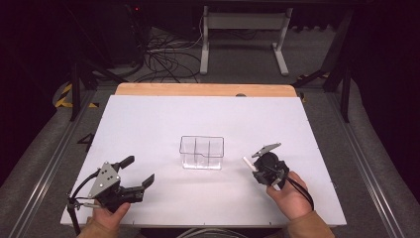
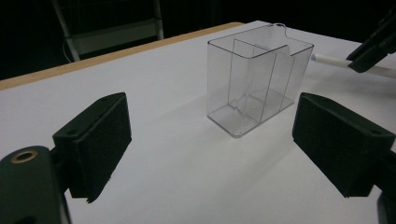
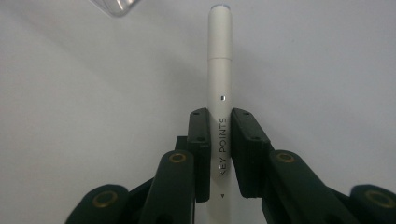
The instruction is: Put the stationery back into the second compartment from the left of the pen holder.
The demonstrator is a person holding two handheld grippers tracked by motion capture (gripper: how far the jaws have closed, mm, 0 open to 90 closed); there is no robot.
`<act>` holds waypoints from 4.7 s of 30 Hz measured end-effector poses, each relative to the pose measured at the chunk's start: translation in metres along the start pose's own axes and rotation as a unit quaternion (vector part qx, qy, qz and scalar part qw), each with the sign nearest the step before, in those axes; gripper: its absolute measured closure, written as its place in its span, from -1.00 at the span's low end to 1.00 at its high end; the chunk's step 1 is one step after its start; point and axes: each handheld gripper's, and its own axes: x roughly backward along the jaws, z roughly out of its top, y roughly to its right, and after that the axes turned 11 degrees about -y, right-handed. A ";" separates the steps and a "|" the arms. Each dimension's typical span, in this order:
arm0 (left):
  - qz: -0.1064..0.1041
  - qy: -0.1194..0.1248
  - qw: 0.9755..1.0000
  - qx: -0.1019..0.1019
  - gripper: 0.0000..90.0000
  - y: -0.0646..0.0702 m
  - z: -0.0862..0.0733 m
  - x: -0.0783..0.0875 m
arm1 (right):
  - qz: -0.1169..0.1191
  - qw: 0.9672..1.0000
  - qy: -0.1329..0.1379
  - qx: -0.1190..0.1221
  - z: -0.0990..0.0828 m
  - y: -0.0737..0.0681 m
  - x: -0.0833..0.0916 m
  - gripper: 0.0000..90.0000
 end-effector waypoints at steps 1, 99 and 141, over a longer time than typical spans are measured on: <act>0.000 0.000 1.000 0.000 -0.73 0.000 0.000 0.000 | -0.001 1.000 0.009 0.004 -0.001 0.000 0.003 0.75; 0.010 -0.002 1.000 0.007 -0.73 -0.001 -0.005 0.007 | 0.132 0.882 0.441 0.102 0.102 -0.051 0.030 0.75; 0.006 -0.001 1.000 0.006 -0.72 -0.002 -0.004 0.005 | 0.148 0.906 0.387 0.086 0.108 -0.058 -0.008 0.74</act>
